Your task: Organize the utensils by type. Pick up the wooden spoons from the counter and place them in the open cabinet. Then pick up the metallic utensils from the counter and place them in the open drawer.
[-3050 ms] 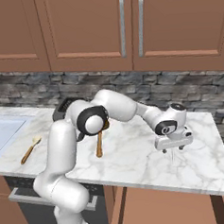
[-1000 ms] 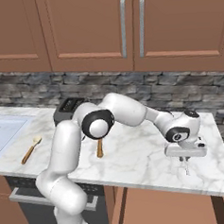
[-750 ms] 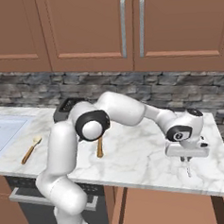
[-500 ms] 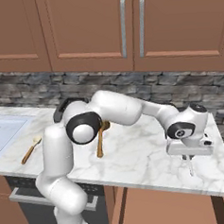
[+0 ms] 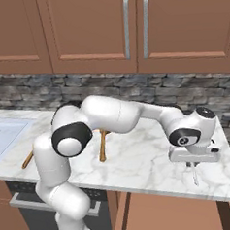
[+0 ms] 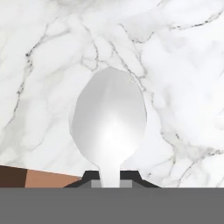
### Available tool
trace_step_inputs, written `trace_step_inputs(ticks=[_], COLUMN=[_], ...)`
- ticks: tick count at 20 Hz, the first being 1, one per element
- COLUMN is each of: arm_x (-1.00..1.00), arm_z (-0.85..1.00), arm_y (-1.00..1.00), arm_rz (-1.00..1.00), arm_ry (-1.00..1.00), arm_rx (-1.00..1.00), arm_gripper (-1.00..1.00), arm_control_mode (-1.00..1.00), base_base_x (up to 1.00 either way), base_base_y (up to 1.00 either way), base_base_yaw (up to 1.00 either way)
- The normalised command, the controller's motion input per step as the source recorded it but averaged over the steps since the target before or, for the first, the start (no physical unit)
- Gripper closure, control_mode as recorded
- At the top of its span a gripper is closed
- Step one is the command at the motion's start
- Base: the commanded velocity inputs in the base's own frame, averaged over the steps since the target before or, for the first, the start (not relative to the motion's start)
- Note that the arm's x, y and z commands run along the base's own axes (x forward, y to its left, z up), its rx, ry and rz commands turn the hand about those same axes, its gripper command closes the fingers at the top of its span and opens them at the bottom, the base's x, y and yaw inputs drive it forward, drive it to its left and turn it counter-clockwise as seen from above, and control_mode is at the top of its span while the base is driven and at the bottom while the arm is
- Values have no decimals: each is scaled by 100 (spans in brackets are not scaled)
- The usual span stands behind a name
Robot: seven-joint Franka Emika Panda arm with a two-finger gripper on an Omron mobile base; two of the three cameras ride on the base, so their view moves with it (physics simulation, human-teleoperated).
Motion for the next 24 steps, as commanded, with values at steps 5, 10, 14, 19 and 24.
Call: trace_step_inputs(ticks=[5,10,14,19,24], arm_x=[-23,-17,-21,-14,-9], arm_z=[17,12,9,3,3], arm_y=[29,28,10,7,8], arm_rz=[0,0,0,0,0], arm_ry=[0,0,-1,0,0], arm_rx=[-4,-4,-2,0,-1], arm_gripper=[100,100,100,100,100], arm_control_mode=[-100,-100,-100,-100,-100], base_base_x=[0,0,0,0,0], base_base_y=[0,0,0,0,0], base_base_yaw=[0,0,0,0,0])
